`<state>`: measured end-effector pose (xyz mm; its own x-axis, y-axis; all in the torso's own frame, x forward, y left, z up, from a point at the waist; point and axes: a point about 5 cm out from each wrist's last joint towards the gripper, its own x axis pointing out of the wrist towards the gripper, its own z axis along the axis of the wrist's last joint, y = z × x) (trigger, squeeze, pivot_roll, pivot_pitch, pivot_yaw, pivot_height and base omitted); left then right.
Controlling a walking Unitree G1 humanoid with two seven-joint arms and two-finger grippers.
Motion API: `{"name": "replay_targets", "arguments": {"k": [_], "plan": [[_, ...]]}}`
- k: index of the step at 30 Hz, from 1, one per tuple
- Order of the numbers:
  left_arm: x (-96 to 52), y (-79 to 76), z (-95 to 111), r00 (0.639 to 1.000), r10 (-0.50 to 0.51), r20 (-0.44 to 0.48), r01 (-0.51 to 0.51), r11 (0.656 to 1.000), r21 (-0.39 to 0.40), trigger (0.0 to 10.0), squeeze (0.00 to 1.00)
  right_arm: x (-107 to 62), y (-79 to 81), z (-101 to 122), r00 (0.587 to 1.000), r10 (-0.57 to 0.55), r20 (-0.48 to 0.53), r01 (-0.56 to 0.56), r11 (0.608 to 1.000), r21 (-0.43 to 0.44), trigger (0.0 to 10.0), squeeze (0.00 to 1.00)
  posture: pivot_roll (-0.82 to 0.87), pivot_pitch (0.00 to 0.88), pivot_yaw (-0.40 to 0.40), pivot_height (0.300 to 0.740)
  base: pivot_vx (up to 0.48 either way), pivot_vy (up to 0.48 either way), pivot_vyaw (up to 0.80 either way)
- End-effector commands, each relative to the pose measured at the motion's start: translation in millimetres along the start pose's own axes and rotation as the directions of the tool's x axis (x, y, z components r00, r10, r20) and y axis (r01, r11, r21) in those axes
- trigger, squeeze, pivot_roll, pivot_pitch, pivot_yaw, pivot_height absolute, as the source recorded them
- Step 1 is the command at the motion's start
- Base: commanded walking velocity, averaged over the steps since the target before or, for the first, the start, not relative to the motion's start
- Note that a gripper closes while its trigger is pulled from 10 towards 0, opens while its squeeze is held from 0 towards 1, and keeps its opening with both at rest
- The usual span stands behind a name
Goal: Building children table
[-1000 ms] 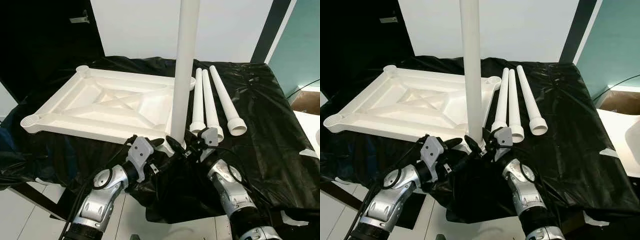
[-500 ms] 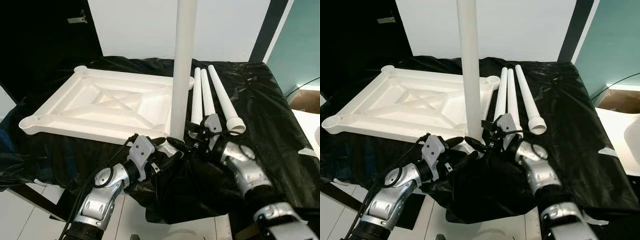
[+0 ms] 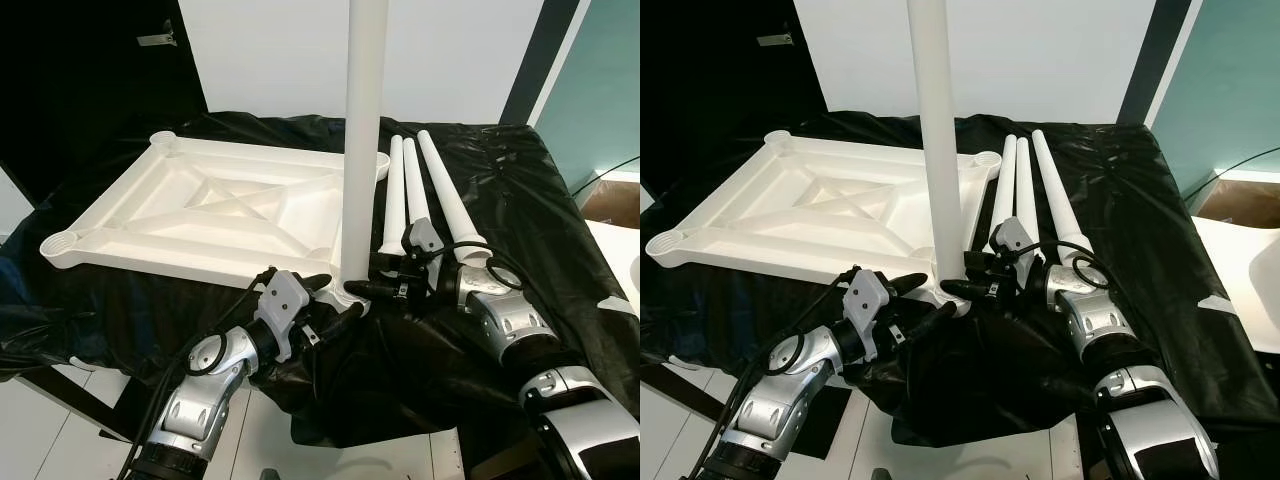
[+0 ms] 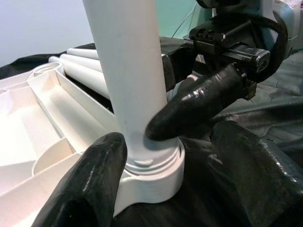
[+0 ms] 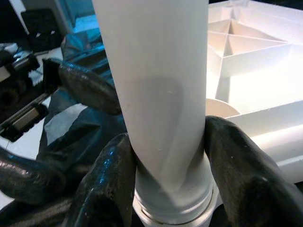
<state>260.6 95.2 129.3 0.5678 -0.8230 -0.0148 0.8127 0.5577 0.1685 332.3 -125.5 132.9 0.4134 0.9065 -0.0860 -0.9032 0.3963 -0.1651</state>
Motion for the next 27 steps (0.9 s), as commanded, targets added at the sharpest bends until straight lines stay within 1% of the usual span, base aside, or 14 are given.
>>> {"name": "replay_targets", "arguments": {"k": [1,3,5,7,11,12,16,18,20,21,22,23,24,27], "plan": [[-1.7,1.0,0,1.000,0.025,-0.004,-0.025,1.000,0.003,10.0,0.00,0.0,1.3,-2,0.999,-0.035,0.025,0.035,0.999,0.011,0.0,0.00,0.16,0.000,0.004,0.740,0.000,0.000,0.00],[-3.0,1.1,0,1.000,0.029,-0.003,-0.029,1.000,0.002,10.0,0.00,5.8,7.7,-3,0.980,-0.173,0.101,0.171,0.985,0.032,0.0,0.00,0.16,0.000,0.005,0.740,0.000,0.000,0.00],[-3.0,1.1,0,1.000,0.029,-0.003,-0.029,1.000,0.002,10.0,0.00,5.8,7.7,-3,0.980,-0.173,0.101,0.171,0.985,0.032,0.0,0.00,0.16,0.000,0.005,0.740,0.000,0.000,0.00],[-2.6,0.1,-1,1.000,0.022,-0.007,-0.022,1.000,0.000,10.0,0.00,10.5,28.4,-9,0.950,-0.253,0.181,0.244,0.967,0.072,0.0,0.00,0.15,0.000,0.014,0.740,0.000,0.000,0.00],[-1.8,-0.8,-1,1.000,0.013,-0.010,-0.013,1.000,-0.001,10.0,0.00,11.4,39.8,-13,0.941,-0.271,0.202,0.259,0.962,0.084,0.0,0.00,0.14,0.000,0.018,0.740,0.000,0.000,0.00],[-0.2,-0.4,-1,1.000,0.007,-0.009,-0.007,1.000,0.000,10.0,0.00,10.0,44.6,-14,0.918,-0.331,0.220,0.317,0.944,0.097,0.0,0.00,0.14,0.000,0.021,0.740,0.000,0.000,0.00],[1.1,0.3,0,1.000,0.002,-0.005,-0.002,1.000,0.001,10.0,0.00,8.1,43.4,-13,0.878,-0.420,0.231,0.402,0.908,0.122,0.0,0.00,0.13,0.000,0.021,0.740,0.000,0.000,0.00],[2.4,-0.5,0,1.000,-0.001,-0.004,0.001,1.000,-0.001,10.0,0.00,10.0,34.1,-8,0.844,-0.481,0.237,0.440,0.874,0.206,0.0,0.00,0.13,0.000,0.021,0.740,0.000,0.000,0.00],[2.4,-0.5,0,1.000,-0.001,-0.004,0.001,1.000,-0.001,10.0,0.00,10.0,34.1,-8,0.844,-0.481,0.237,0.440,0.874,0.206,0.0,0.00,0.13,0.000,0.021,0.740,0.000,0.000,0.00],[3.1,-1.4,-1,1.000,-0.003,-0.003,0.003,1.000,-0.004,10.0,0.00,13.0,31.9,-5,0.847,-0.475,0.240,0.424,0.875,0.234,1.8,0.00,0.13,0.000,0.020,0.740,0.000,0.000,0.00],[3.6,-2.3,-1,1.000,-0.004,-0.003,0.004,1.000,-0.006,10.0,0.00,15.7,31.5,-3,0.859,-0.454,0.238,0.401,0.884,0.240,4.5,0.00,0.13,0.000,0.020,0.740,0.000,0.000,0.00],[3.6,-2.3,-1,1.000,-0.004,-0.003,0.004,1.000,-0.006,10.0,0.00,15.7,31.5,-3,0.859,-0.454,0.238,0.401,0.884,0.240,4.5,0.00,0.13,0.000,0.020,0.740,0.000,0.000,0.00],[3.9,-2.7,-1,1.000,-0.005,-0.002,0.005,1.000,-0.007,10.0,0.00,18.3,33.5,-3,0.879,-0.420,0.225,0.371,0.900,0.228,10.0,0.00,0.12,0.000,0.019,0.740,0.000,0.000,0.00],[4.3,-2.6,-1,1.000,-0.005,-0.001,0.005,1.000,-0.007,10.0,0.00,19.2,37.3,-3,0.898,-0.388,0.208,0.350,0.915,0.198,10.0,0.00,0.12,0.000,0.019,0.740,0.000,0.000,0.00]]}}
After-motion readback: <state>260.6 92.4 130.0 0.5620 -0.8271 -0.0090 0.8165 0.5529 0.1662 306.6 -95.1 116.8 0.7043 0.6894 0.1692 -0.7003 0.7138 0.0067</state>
